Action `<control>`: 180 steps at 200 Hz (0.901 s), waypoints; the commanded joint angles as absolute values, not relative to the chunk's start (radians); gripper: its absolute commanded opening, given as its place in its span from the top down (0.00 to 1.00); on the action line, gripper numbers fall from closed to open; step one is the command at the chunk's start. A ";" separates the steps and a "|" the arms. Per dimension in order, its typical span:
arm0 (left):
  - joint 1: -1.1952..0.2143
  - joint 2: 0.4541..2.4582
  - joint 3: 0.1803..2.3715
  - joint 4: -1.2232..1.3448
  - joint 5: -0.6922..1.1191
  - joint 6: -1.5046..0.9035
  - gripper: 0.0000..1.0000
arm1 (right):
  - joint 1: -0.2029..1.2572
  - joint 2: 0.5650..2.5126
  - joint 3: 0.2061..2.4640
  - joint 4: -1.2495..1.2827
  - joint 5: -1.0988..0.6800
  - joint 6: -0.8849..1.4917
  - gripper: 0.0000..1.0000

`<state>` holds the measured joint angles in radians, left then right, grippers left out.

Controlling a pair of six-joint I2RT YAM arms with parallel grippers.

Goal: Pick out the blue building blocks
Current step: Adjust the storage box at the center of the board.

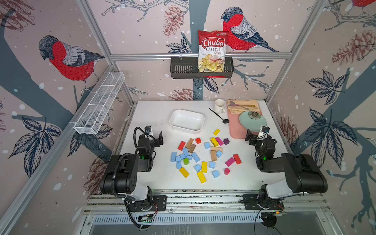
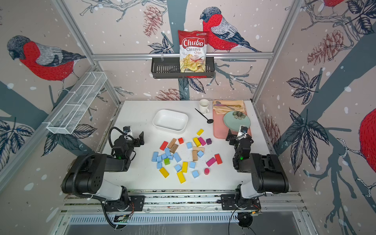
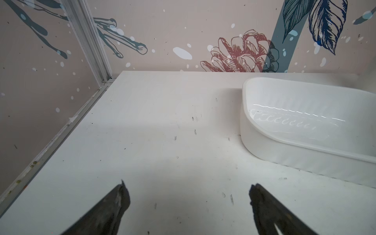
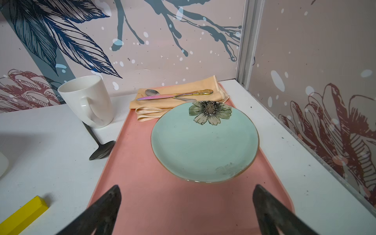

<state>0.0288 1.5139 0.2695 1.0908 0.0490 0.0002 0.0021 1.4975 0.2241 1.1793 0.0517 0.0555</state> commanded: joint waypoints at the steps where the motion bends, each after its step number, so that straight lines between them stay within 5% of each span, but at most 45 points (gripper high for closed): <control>1: 0.028 1.514 0.273 1.155 0.041 -0.005 0.04 | 0.005 1.499 0.227 1.210 0.064 0.057 0.00; 180: 0.028 1.511 0.268 1.163 0.048 -0.004 0.04 | 0.020 1.475 0.250 1.170 0.119 0.055 0.01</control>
<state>0.0288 1.5135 0.2691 1.0908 0.0490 -0.0002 0.0002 1.4998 0.2298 1.1786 0.0570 0.0586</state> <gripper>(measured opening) 0.961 0.995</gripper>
